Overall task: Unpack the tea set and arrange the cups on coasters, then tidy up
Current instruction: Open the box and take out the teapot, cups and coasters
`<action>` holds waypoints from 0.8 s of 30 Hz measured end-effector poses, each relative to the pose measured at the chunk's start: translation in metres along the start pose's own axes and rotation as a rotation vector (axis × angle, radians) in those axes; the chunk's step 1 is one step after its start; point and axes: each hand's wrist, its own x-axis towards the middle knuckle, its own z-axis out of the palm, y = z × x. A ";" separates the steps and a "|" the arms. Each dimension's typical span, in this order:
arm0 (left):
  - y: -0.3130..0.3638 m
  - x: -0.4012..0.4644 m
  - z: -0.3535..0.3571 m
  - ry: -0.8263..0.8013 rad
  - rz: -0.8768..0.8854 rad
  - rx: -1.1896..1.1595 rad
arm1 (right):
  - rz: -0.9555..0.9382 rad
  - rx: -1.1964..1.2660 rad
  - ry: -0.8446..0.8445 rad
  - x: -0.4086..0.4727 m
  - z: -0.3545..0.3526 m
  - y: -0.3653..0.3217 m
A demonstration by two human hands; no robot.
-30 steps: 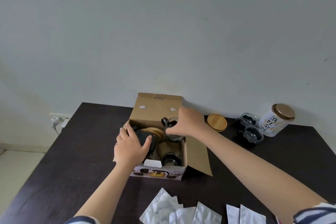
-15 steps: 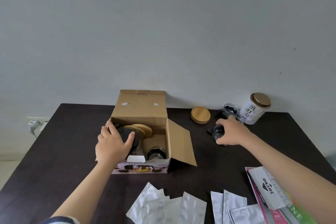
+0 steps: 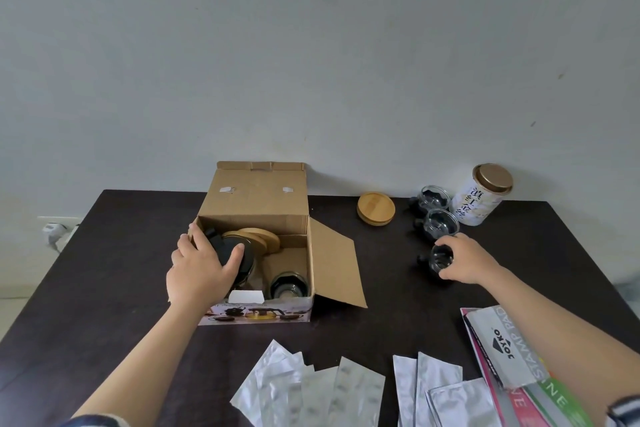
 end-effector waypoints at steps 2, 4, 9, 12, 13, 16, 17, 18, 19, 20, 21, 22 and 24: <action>0.000 0.000 0.000 -0.002 -0.001 0.001 | -0.001 -0.017 0.004 0.005 -0.002 0.003; 0.000 0.001 0.000 0.000 -0.001 0.006 | 0.004 -0.051 0.004 0.009 -0.002 0.006; 0.001 0.001 0.001 -0.002 -0.006 0.008 | 0.039 -0.050 0.005 0.014 -0.001 0.008; 0.000 0.001 0.000 -0.004 -0.010 0.004 | 0.032 -0.065 -0.010 0.015 -0.002 0.009; 0.000 0.001 0.000 -0.004 -0.010 0.002 | 0.036 -0.078 -0.018 0.013 -0.004 0.008; 0.001 0.001 0.000 0.001 -0.007 -0.004 | 0.043 -0.151 -0.023 0.007 -0.007 -0.004; 0.001 0.001 0.000 0.002 -0.007 -0.004 | 0.029 -0.175 -0.009 0.004 -0.008 -0.012; 0.001 0.001 0.000 0.002 -0.007 -0.004 | 0.001 -0.192 0.012 0.000 -0.010 -0.022; 0.001 0.001 0.000 0.000 -0.007 -0.003 | -0.037 -0.192 0.031 -0.003 -0.013 -0.034; 0.001 0.002 0.000 0.000 -0.008 -0.003 | -0.078 -0.162 0.048 -0.007 -0.016 -0.048; 0.001 0.002 0.000 0.000 -0.006 -0.003 | -0.118 -0.105 0.058 -0.012 -0.019 -0.063; 0.001 0.001 0.000 0.000 -0.002 -0.003 | -0.159 -0.036 0.065 -0.017 -0.022 -0.079; 0.000 0.001 -0.001 0.000 0.003 -0.011 | -0.245 0.083 0.068 -0.028 -0.027 -0.112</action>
